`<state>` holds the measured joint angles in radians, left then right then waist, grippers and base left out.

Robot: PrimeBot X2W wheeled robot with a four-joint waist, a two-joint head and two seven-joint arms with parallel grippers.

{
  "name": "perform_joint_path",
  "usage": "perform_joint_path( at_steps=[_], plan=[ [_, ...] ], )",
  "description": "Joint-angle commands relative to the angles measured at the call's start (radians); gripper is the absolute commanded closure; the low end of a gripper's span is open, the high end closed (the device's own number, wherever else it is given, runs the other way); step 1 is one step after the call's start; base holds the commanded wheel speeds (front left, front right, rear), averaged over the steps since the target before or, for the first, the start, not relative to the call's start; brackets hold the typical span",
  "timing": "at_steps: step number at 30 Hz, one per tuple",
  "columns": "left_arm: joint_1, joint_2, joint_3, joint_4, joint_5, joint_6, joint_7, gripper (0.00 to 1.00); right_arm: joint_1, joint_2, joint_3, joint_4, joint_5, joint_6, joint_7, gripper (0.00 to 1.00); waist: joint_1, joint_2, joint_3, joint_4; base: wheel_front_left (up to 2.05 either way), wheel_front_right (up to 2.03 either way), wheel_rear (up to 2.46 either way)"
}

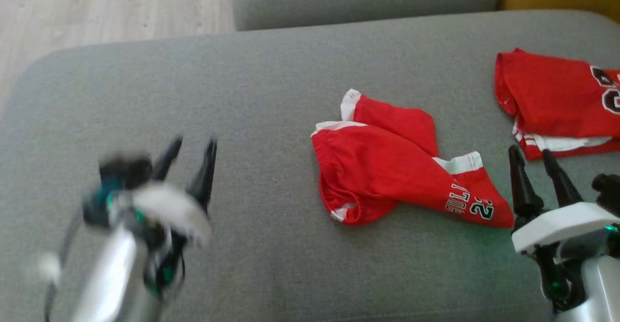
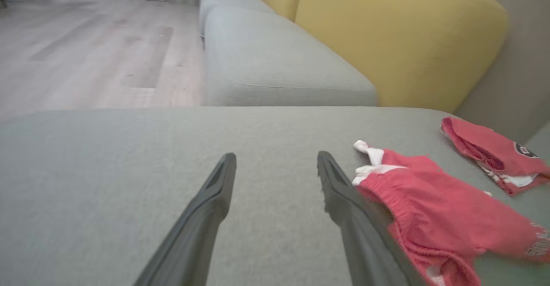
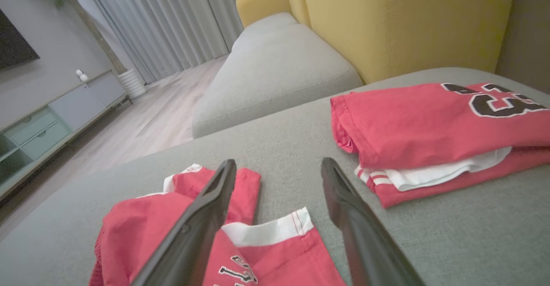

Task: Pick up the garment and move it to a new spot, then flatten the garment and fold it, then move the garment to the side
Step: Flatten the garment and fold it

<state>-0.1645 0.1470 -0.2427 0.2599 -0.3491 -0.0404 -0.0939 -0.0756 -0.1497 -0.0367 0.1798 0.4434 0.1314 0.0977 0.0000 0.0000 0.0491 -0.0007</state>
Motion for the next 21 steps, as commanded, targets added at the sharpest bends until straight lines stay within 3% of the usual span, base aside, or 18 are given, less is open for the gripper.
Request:
perform_joint_path(
  at_steps=[1,7,8,12,21],
  plan=[
    [-0.143,0.033,0.027,-0.033,-0.030,-0.025,0.076,0.00,-0.054,0.004,0.006,-0.049,-0.013,-0.001,-0.026,0.00,0.0000,0.0000,0.019,-0.017,0.00,0.00,0.00],
    [-0.394,0.046,-0.007,0.051,-0.211,-0.076,0.481,0.00,-0.105,0.038,0.015,-0.101,-0.024,-0.001,-0.111,0.00,0.0000,0.0000,0.090,-0.091,0.00,0.00,0.00],
    [-0.463,0.040,-0.005,0.103,-0.279,-0.080,0.594,0.00,-0.123,0.048,0.025,-0.107,-0.022,-0.001,-0.140,0.00,0.0000,0.0000,0.118,-0.123,0.00,0.00,0.00],
    [-0.565,0.029,0.012,0.244,-0.395,-0.063,0.822,0.00,-0.160,0.062,0.051,-0.094,-0.013,-0.001,-0.180,0.00,0.0000,0.0000,0.172,-0.190,0.00,0.00,0.00],
    [-0.696,0.050,0.054,0.474,-0.490,-0.005,1.046,0.00,-0.205,0.079,0.089,-0.039,0.002,-0.001,-0.245,0.00,0.0000,0.0000,0.228,-0.300,0.00,0.00,0.00]
  ],
)
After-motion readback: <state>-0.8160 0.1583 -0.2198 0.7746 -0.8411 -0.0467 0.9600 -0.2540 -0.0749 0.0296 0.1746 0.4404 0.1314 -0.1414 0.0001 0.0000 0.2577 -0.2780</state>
